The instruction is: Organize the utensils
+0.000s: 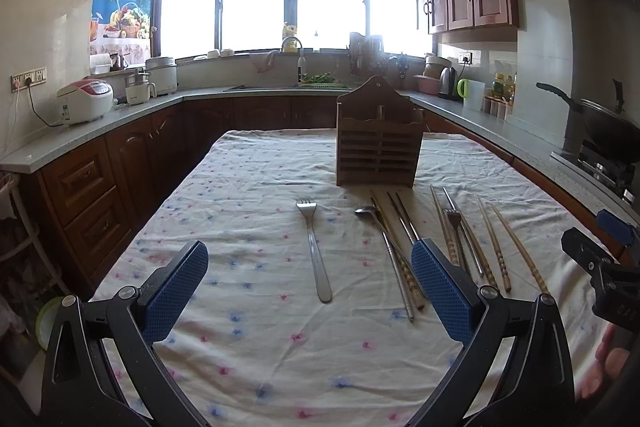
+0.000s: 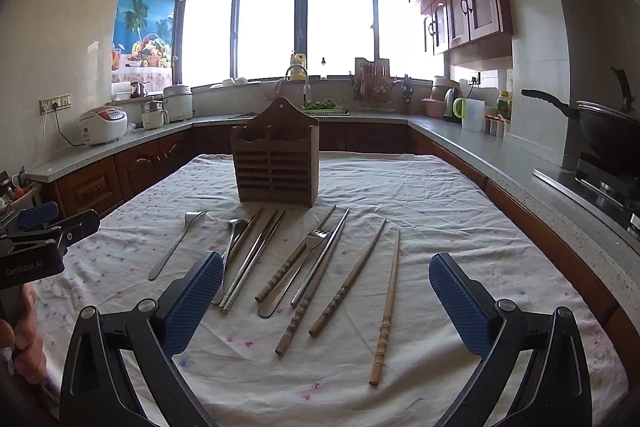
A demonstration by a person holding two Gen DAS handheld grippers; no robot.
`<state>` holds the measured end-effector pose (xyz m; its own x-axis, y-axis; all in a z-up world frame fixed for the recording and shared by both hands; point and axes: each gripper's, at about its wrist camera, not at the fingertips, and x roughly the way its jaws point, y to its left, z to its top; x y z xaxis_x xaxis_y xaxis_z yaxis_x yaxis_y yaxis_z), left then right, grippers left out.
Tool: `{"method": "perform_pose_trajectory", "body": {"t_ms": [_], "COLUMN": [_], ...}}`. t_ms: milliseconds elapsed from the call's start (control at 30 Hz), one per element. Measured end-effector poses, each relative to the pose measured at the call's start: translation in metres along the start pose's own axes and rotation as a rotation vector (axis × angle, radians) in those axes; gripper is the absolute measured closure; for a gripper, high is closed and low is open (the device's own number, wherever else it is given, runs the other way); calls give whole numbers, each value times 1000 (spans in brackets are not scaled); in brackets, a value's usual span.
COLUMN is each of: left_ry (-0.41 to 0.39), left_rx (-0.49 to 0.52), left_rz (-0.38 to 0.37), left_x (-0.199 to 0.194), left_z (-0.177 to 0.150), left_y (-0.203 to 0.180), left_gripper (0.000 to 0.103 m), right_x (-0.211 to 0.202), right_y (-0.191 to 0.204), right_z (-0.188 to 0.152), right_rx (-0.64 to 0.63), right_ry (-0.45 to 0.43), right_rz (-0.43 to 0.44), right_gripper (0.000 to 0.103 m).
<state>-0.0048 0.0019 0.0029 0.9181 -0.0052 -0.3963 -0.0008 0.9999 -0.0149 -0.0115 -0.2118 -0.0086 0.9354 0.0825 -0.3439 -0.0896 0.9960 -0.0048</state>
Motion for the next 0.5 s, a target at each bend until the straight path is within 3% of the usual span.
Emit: {"method": "perform_pose_trajectory", "body": {"t_ms": [500], "left_ry": [0], "left_rx": [2], "left_rz": [-2], "left_x": [-1], "left_z": [2], "left_y": [0], "left_gripper": [0], "right_x": [-1], "right_y": [2], "right_z": [3], "right_rx": [3], "right_ry": [-9], "right_rz": [17], "right_gripper": [0]}}
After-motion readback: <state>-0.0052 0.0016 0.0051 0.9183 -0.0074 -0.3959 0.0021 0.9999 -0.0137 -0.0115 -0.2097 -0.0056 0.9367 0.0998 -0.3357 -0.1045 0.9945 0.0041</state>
